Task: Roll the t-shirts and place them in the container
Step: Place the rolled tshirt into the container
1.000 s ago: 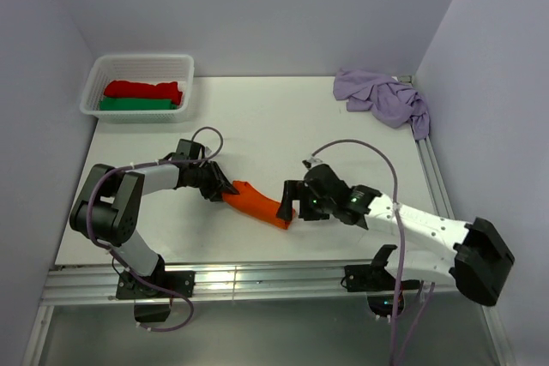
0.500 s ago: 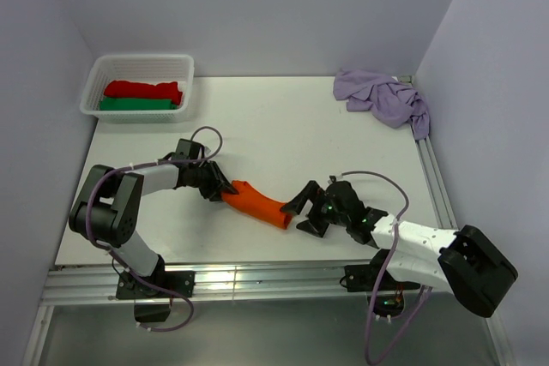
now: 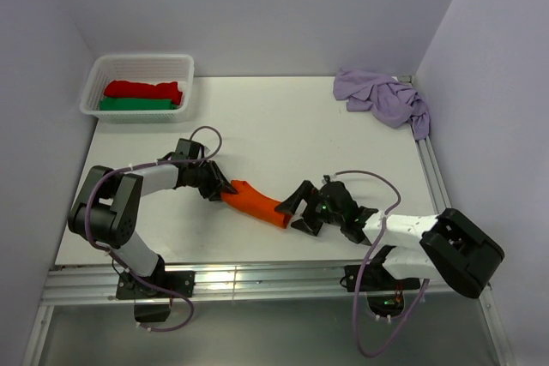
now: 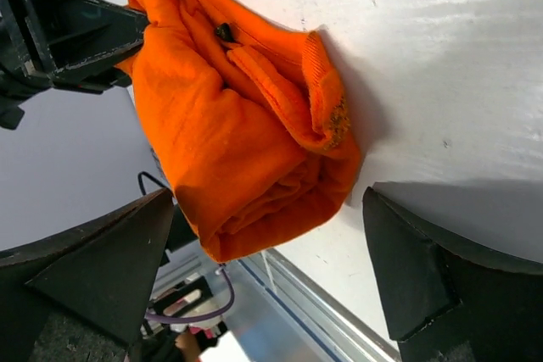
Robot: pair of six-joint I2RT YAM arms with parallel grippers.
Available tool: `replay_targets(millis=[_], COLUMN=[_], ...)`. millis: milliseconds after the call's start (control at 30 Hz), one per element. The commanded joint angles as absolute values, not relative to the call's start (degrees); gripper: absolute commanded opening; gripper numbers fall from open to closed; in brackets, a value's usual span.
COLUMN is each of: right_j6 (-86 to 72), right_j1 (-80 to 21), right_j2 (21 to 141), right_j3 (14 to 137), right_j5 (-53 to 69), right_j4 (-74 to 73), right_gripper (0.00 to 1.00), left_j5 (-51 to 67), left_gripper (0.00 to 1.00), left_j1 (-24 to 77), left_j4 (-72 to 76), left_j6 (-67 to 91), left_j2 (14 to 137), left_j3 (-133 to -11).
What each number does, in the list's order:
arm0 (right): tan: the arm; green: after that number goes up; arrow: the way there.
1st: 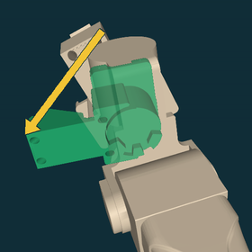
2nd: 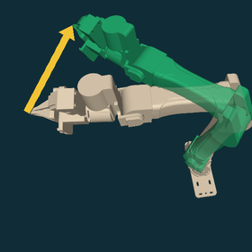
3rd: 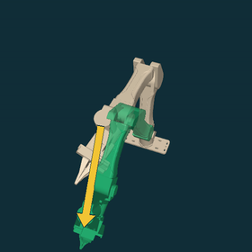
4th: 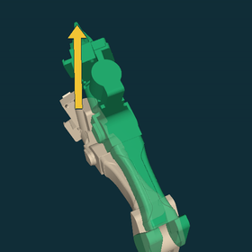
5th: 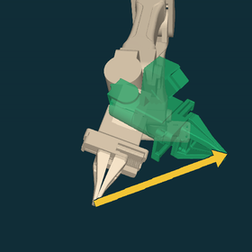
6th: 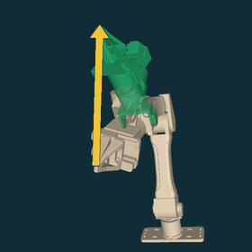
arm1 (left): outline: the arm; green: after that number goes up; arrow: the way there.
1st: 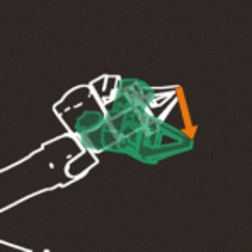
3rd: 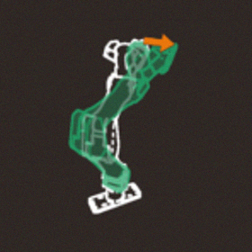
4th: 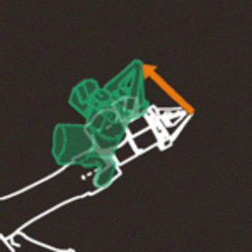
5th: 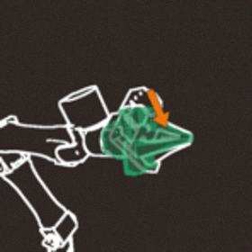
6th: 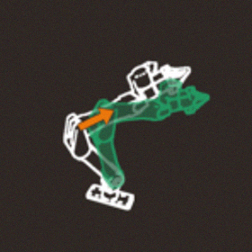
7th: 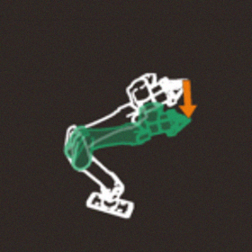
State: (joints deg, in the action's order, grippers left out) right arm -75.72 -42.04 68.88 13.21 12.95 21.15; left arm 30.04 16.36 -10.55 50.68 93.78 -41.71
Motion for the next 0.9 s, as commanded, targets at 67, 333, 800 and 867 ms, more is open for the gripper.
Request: replay_targets(millis=[67, 333, 800, 867], right_j6=[-69.9, -68.1, -64.8, -64.3], right_j1=[-42.5, -44.2, -44.7, -44.7], right_j2=[72.1, 76.2, 76.5, 78.0], right_j3=[16.1, 16.2, 20.8, 22.6], right_j5=[10.9, 9.8, 6.6, 6.7], right_j4=[23.6, 25.3, 19.0, 18.6], right_gripper=[1.00, 0.81, 0.23, 0.22], left_j5=[17.9, 17.4, 15.9, 15.6], left_gripper=[0.04, 0.04, 0.00, 0.00], left_j1=[15.8, 16.0, 20.3, 21.0], left_j4=[-15.0, -15.4, -11.8, -10.4], left_j6=[48.1, 48.5, 53.3, 54.4], left_j2=[94.4, 94.3, 91.3, 89.8], left_j3=[-40.3, -40.6, -37.5, -36.3])
